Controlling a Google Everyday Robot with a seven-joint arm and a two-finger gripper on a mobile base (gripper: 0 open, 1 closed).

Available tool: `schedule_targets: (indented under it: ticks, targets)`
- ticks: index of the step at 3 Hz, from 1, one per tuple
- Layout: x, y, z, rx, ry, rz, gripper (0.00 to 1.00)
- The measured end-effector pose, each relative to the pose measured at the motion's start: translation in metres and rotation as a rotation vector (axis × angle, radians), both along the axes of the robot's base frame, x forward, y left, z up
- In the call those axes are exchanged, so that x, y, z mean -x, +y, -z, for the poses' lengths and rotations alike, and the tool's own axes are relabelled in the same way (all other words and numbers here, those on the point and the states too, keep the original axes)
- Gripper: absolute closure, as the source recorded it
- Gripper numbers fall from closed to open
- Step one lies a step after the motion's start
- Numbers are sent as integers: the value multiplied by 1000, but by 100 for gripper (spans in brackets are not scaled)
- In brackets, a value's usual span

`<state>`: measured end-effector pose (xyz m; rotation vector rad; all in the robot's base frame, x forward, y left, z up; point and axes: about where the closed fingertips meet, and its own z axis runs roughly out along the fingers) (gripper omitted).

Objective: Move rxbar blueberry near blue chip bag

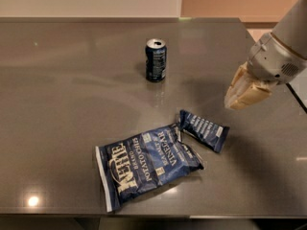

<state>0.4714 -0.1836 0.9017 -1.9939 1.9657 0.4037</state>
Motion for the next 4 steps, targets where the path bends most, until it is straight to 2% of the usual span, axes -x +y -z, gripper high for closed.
schedule_targets:
  ticks: [1,2,3,4]
  targets:
    - [27,23,9,-45,52,-25,100]
    - [43,38,21,-67,97,-45,100]
    - [41,39,21,-68,86,-42,82]
    - [39,41,20,-70,76,-40,58]
